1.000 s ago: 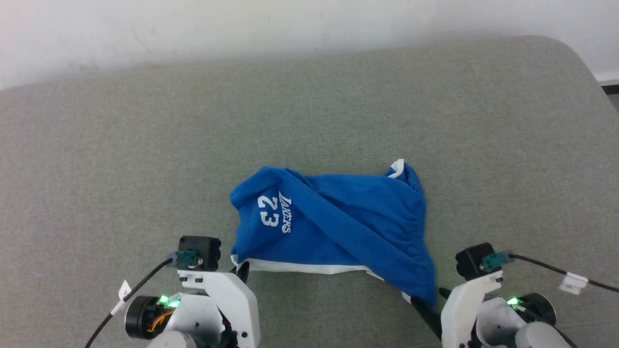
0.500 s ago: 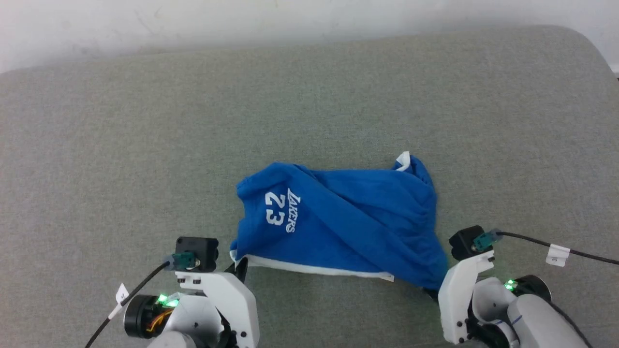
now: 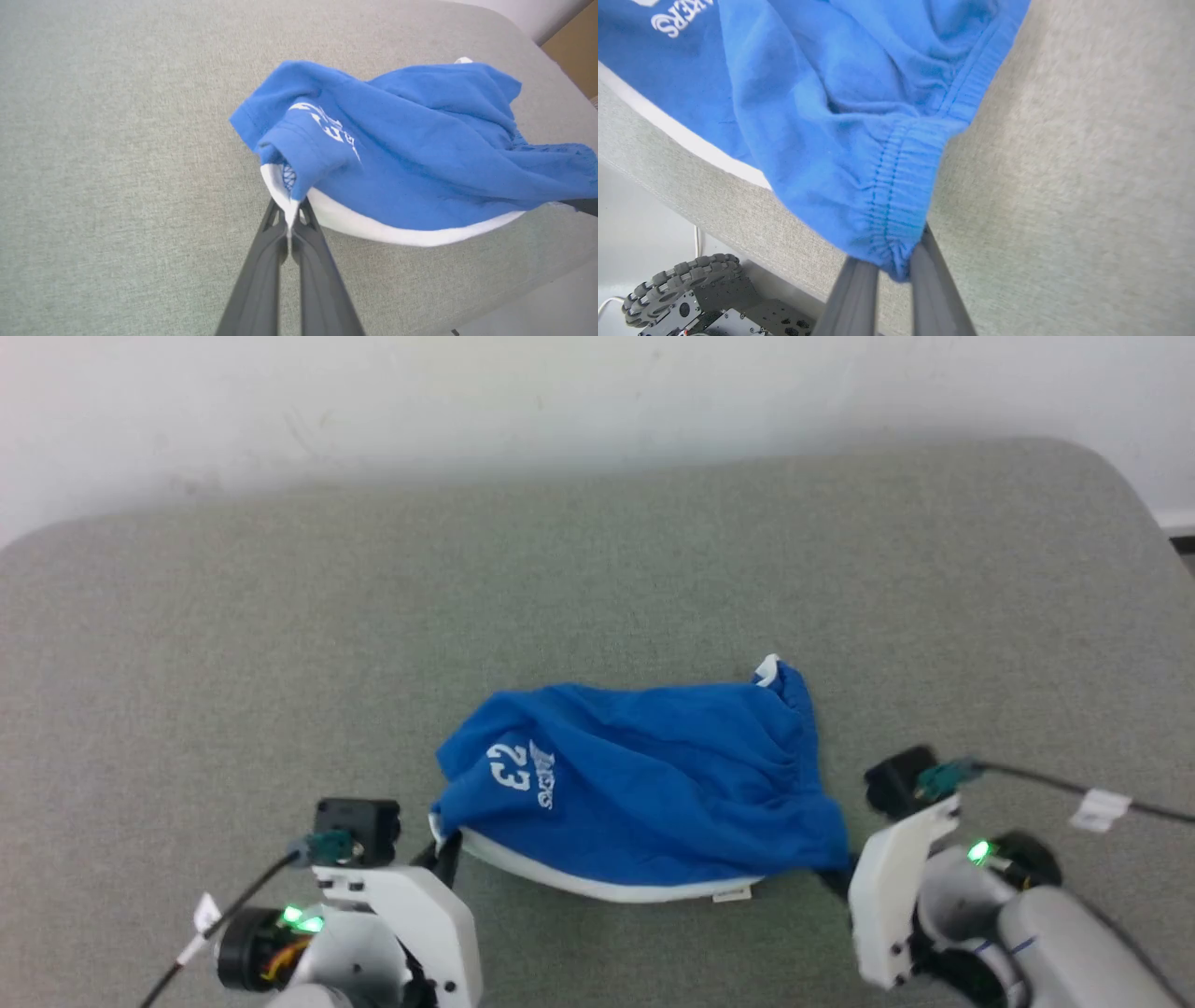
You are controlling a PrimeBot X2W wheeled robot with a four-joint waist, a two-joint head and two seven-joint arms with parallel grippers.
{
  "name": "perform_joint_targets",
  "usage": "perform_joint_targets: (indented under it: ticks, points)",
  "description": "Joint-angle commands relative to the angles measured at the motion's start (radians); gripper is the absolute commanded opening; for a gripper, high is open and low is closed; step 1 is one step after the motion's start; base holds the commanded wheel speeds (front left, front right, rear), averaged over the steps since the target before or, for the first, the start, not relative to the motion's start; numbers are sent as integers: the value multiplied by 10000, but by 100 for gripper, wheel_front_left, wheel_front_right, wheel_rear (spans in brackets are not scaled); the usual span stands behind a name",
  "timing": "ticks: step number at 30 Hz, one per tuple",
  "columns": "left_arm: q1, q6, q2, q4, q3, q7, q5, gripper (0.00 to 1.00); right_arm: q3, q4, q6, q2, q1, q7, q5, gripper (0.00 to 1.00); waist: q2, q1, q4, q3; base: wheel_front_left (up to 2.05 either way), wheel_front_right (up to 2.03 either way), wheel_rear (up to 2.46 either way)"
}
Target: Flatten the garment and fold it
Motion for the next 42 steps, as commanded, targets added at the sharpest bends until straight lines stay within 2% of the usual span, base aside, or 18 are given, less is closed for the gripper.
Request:
perform_joint_targets:
  ticks: [1,7,10,13,21,24,30,35,42]
  points:
    - [-35,-31,118,-150,84,-38,44,0,-62,-267,-9,-145,-99,48,67,0,0,-1,-29,-284,0,0,0]
    - [-1006,-21,708,-1089,558,302,292,0,-780,-2150,-9,-659,-939,539,268,0,0,-1,-25,-695,0,0,0]
    - [-1992,-143,910,-1195,812,587,362,0,-1369,-2499,-9,-595,-1760,724,236,0,0,-1,12,-677,0,0,0]
    - [-3270,-323,867,-816,1052,840,277,0,-1826,-2412,-9,-378,-2795,982,260,0,0,-1,59,-428,0,0,0]
    - [-7434,-825,290,1744,1315,830,488,0,-2429,-846,-9,121,-6361,871,327,0,0,-1,57,1487,0,0,0]
    - [-9028,-971,37,2889,1384,338,755,0,-2613,-95,-9,344,-7763,315,237,0,0,-1,37,2371,0,0,0]
    - [-11731,-987,-351,4901,1582,-1035,1321,0,-2849,1457,-9,753,-10258,-1202,-91,0,0,-1,17,3789,0,0,0]
    - [-12809,-958,-625,6281,1687,-1931,1448,0,-2695,2803,-9,1161,-11483,-2381,-254,0,0,-1,-13,4462,0,0,0]
    - [-12749,-976,-1026,8059,1710,-2847,1305,0,-1779,4550,-9,1688,-11800,-3389,-275,0,0,-1,-15,4974,0,0,0]
